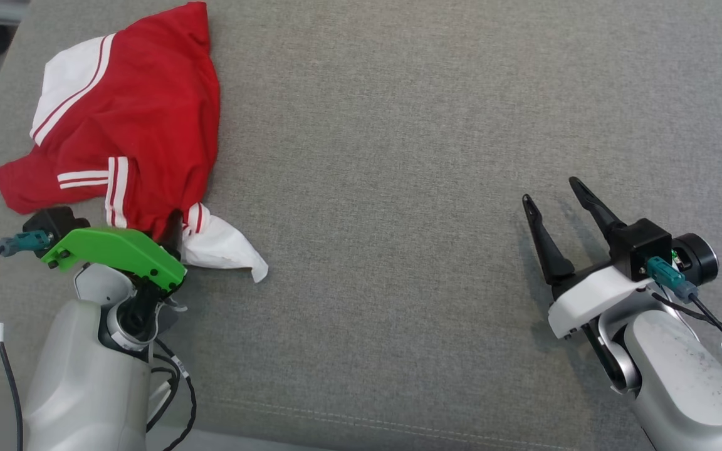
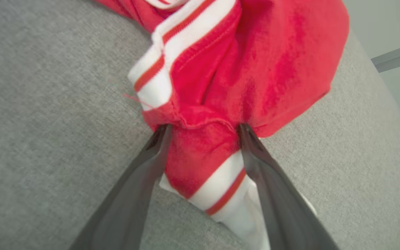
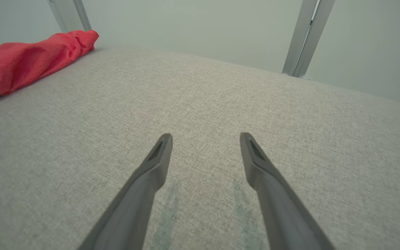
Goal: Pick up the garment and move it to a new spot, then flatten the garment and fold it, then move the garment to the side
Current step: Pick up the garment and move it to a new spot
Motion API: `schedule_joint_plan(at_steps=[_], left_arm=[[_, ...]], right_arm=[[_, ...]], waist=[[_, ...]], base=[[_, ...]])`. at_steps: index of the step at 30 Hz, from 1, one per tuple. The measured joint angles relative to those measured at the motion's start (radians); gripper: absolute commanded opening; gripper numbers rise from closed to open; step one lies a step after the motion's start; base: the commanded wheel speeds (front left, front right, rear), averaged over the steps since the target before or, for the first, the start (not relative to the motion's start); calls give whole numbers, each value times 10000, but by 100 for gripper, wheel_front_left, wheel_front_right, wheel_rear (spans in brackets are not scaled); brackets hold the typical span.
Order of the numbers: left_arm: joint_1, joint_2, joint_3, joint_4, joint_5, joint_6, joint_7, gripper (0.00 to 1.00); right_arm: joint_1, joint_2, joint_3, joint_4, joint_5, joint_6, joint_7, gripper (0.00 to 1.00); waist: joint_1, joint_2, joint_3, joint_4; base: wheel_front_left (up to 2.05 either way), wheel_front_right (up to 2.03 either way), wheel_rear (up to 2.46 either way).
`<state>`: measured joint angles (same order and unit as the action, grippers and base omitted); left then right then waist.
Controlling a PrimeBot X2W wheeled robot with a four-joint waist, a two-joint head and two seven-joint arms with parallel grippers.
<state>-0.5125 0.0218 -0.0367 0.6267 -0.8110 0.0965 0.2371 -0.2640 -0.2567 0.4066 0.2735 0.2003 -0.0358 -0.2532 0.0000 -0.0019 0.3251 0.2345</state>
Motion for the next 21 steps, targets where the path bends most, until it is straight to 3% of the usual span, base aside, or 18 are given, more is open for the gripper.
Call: schedule_joint_plan(at_steps=[1, 2, 6, 17, 21], left_arm=[[-11, 2, -21, 107, 52, 0, 6, 9], [-19, 4, -29, 155, 79, 0, 8, 0], [-362, 56, -284, 267, 349, -13, -140, 0], [-2047, -2, -2619, -1801, 598, -1987, -146, 0], [-2217, 6, -4115, -2840, -322, -2125, 217, 0]], right_arm=[[-1, 21, 0, 38, 0, 2, -2, 100], [-1, 29, -2, 63, 2, 2, -2, 100], [-3, 79, -2, 219, 13, 6, -12, 100], [-8, 719, -10, 418, 54, 54, -12, 100], [-74, 986, -50, 316, 186, 81, -12, 100]], waist=[[0, 0, 17, -77], [0, 0, 29, -146], [0, 0, 35, -424], [0, 0, -354, -852], [0, 0, -550, -1115]], base=[[0, 0, 0], [0, 0, 0], [0, 0, 0], [0, 0, 0], [0, 0, 0]])
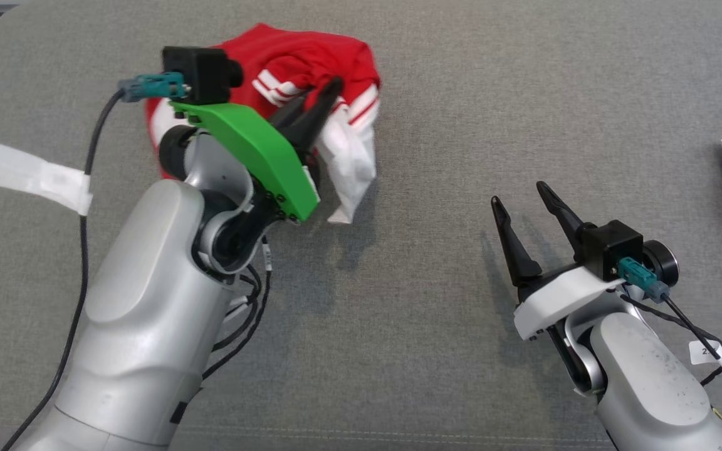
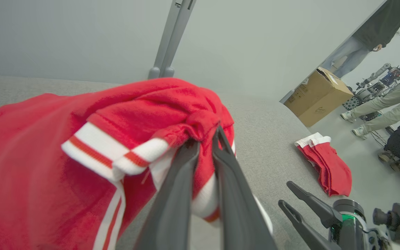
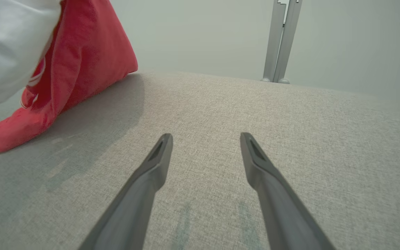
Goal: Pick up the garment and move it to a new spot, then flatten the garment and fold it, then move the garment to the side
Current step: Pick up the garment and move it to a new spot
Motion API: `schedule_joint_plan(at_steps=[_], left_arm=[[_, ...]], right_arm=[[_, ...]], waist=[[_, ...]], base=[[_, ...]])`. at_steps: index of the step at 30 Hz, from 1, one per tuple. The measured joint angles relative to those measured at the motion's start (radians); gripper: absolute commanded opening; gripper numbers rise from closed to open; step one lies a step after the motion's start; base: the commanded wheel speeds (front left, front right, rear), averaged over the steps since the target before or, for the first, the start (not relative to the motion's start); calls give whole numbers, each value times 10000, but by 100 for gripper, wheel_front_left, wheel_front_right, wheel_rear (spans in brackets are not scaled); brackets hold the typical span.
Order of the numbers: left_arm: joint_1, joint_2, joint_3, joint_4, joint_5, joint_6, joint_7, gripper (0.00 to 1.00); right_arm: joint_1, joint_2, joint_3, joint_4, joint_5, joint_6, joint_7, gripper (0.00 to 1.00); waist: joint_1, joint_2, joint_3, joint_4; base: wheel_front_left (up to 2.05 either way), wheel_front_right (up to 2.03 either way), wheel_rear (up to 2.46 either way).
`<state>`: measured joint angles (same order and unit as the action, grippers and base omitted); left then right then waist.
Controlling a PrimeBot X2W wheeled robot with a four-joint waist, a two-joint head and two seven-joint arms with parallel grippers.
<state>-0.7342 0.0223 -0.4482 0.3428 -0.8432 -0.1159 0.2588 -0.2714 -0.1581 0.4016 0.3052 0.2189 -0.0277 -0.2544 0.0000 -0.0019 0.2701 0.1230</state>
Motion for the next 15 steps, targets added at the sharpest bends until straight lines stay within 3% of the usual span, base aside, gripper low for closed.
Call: schedule_joint_plan(at_steps=[4, 9, 12, 15], left_arm=[[-288, 8, -1078, -1141, -646, 0, 384, 0], [-824, 10, -1655, -2266, -1093, 4, 1204, 0], [-1208, 0, -1469, -2376, -1072, 105, 1722, 0], [-1549, 13, -892, -2197, -754, 654, 2029, 0]], right_arm=[[-38, 127, -125, -86, 40, -12, 0, 100], [-10, 234, -407, -128, 105, -105, 0, 100], [120, 320, -493, -173, 161, -174, 0, 100], [296, 410, -537, -196, 198, -180, 0, 100]], waist=[[0, 0, -196, -337], [0, 0, -419, -812], [0, 0, -527, -1106], [0, 0, -605, -1396]], base=[[0, 0, 0], [0, 0, 0], [0, 0, 0], [0, 0, 0]])
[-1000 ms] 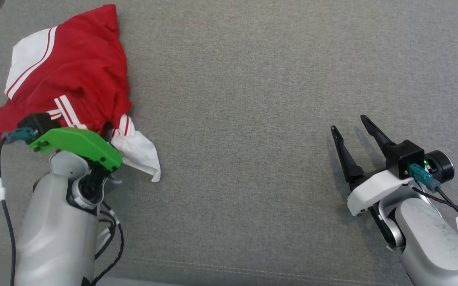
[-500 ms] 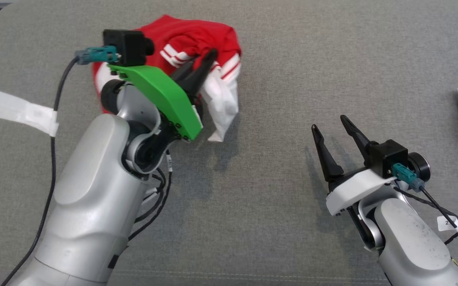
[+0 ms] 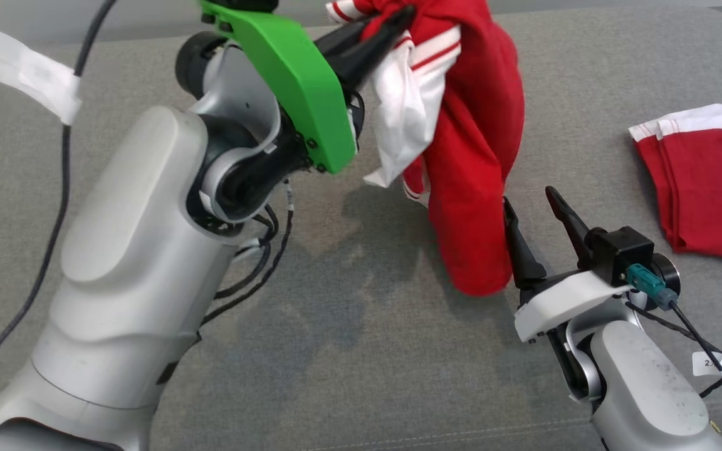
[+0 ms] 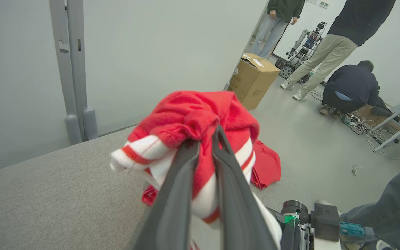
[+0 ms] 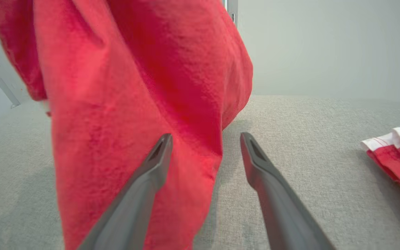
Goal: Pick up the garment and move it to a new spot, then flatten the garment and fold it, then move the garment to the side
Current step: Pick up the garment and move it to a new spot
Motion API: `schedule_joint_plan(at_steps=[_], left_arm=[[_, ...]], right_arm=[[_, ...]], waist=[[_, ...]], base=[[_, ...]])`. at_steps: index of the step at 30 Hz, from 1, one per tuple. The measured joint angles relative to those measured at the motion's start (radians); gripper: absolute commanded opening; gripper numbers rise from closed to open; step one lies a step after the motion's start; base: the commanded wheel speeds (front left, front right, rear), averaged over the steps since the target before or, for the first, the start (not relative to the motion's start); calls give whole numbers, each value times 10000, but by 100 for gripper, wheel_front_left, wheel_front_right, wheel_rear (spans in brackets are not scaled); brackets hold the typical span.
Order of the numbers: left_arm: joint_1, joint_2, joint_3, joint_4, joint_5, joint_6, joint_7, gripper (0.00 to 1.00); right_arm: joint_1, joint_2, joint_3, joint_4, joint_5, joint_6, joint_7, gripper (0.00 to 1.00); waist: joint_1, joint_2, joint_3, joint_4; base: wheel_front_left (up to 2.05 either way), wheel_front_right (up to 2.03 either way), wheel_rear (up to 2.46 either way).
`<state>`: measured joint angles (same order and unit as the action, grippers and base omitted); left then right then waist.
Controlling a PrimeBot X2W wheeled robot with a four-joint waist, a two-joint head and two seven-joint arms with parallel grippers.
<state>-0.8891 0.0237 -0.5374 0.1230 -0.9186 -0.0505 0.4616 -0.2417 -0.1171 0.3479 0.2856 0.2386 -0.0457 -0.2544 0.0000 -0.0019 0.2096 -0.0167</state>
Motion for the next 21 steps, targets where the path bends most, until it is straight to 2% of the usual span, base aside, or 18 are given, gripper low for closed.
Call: schedule_joint_plan(at_steps=[4, 8, 11, 16, 21], left_arm=[[-399, 460, 245, 4, 157, 516, 698, 0], [-663, 1287, 543, 21, 297, 892, 1383, 0], [-921, 1829, 608, 117, 497, 963, 1827, 0], [-1159, 1850, 500, 339, 522, 1068, 2322, 0], [-1201, 1781, 29, 621, 658, 1133, 2757, 0]], right_arm=[[106, 217, -71, -113, 8, -2, 0, 100], [127, 234, -155, -157, 21, -2, 0, 100], [251, 230, -282, -167, 19, -2, 0, 100], [431, 203, -437, -173, -6, 19, 0, 100], [149, 334, 117, -422, -157, 320, 0, 100]], waist=[[0, 0, -35, -386], [0, 0, 6, -745], [0, 0, 51, -970], [0, 0, 76, -1100], [0, 0, 232, -1248]], base=[[0, 0, 0], [0, 0, 0], [0, 0, 0], [0, 0, 0], [0, 0, 0]])
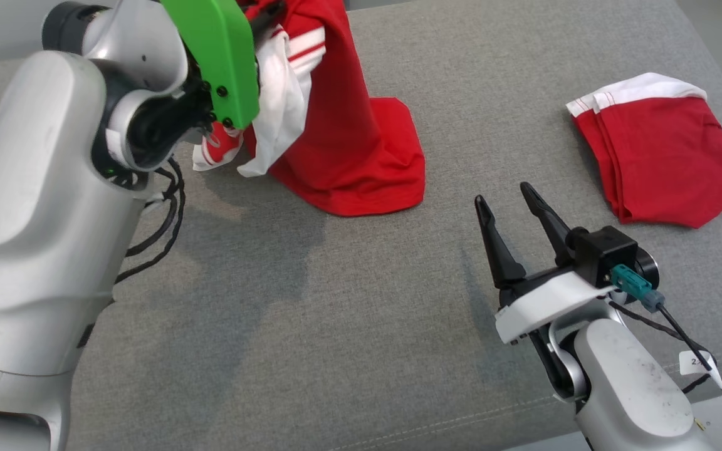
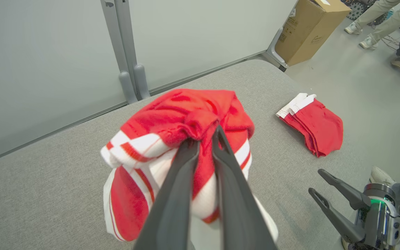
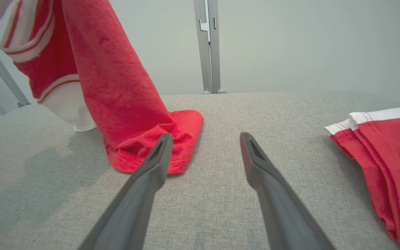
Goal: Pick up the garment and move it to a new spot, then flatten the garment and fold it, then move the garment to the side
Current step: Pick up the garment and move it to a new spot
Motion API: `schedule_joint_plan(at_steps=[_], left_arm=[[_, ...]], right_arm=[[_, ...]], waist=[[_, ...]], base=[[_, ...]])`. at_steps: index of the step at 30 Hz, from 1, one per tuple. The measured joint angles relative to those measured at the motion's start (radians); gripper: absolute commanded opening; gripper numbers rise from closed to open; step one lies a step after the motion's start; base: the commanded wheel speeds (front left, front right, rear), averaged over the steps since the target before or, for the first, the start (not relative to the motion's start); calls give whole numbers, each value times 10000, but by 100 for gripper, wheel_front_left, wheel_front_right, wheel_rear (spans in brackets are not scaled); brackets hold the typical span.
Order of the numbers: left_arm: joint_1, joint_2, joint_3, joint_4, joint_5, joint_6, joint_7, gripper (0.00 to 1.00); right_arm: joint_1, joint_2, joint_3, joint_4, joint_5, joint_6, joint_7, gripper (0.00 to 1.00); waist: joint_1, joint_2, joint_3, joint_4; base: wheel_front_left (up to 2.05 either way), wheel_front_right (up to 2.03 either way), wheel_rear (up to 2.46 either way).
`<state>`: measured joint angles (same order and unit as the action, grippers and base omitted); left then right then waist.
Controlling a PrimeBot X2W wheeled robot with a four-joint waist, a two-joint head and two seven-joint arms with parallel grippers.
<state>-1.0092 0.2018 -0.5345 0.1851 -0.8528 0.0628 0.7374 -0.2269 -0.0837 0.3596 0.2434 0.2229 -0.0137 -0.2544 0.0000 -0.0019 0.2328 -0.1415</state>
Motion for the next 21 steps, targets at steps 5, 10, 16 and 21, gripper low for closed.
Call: schedule_joint_plan(at_steps=[5, 10, 16, 21], left_arm=[[9, -454, -779, 297, 326, 0, 113, 0], [61, -792, -1321, 627, 878, 0, -125, 0], [613, -1141, -1187, 1294, 1218, 128, -1174, 100], [1099, -1379, -1785, 1572, 1553, 75, -1893, 100]], right_arm=[[-407, 215, 407, -236, -29, 232, -2, 100], [-479, 242, 759, -253, -23, 362, -2, 100], [-529, 263, 1135, -226, 17, 489, -2, 100], [-527, 265, 1442, -184, 23, 575, -2, 100]], waist=[[0, 0, 267, -326], [0, 0, 572, -801], [0, 0, 886, -1521], [0, 0, 1059, -2120]], base=[[0, 0, 0], [0, 0, 0], [0, 0, 0], [0, 0, 0]])
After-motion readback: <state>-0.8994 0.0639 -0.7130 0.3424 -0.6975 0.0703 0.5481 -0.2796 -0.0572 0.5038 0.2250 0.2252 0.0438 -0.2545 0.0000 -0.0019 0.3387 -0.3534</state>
